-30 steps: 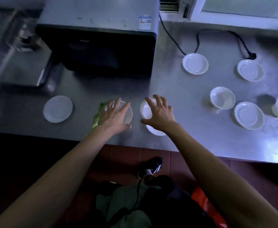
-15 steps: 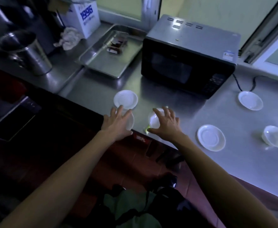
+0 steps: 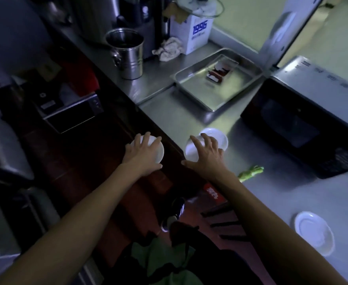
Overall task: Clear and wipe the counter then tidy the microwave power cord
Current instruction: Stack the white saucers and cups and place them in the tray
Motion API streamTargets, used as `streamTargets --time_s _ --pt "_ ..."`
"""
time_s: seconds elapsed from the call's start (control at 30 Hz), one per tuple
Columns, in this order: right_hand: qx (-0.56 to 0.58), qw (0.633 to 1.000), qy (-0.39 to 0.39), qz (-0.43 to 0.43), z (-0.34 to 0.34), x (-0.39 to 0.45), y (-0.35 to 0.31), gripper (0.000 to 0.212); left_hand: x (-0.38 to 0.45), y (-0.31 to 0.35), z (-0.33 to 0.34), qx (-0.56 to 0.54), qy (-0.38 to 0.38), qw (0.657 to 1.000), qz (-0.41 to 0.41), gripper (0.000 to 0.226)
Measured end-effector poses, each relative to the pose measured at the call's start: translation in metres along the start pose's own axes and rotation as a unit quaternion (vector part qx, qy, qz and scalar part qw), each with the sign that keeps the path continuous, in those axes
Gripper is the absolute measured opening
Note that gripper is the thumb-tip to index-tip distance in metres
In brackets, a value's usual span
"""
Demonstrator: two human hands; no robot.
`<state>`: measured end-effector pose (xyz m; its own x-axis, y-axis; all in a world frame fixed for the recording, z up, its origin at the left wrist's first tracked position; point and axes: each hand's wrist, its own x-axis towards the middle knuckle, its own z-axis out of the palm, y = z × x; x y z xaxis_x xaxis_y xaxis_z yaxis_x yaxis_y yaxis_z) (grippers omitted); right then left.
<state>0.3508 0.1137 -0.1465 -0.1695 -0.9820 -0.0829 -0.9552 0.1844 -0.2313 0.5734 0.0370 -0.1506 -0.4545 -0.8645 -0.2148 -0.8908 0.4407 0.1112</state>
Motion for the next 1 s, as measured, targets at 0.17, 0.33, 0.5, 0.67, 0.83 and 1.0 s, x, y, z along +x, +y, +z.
streamTargets --time_s 0.17,0.33,0.5,0.67,0.83,1.0 --pt "-0.008 0.999 0.001 -0.034 0.018 0.049 -0.017 0.095 0.019 -0.030 0.003 -0.001 -0.008 0.999 -0.043 0.100" --pt "0.022 0.999 0.002 -0.040 0.023 0.108 -0.020 0.094 0.065 -0.050 -0.002 0.000 -0.033 0.998 -0.056 0.099" --pt "0.041 0.999 0.009 -0.021 0.020 0.171 -0.008 0.092 0.132 -0.057 -0.021 0.006 -0.048 0.998 -0.051 0.096" --pt "0.065 0.998 0.026 0.007 0.003 0.228 0.014 0.093 0.199 -0.052 -0.050 0.032 -0.031 0.999 -0.018 0.090" --pt "0.066 0.996 0.050 0.035 -0.018 0.262 0.042 0.095 0.258 -0.041 -0.066 0.040 -0.020 0.999 0.011 0.096" --pt "0.080 0.991 0.065 0.089 -0.032 0.276 0.077 0.094 0.310 -0.009 -0.076 0.027 -0.035 0.997 0.058 0.096"
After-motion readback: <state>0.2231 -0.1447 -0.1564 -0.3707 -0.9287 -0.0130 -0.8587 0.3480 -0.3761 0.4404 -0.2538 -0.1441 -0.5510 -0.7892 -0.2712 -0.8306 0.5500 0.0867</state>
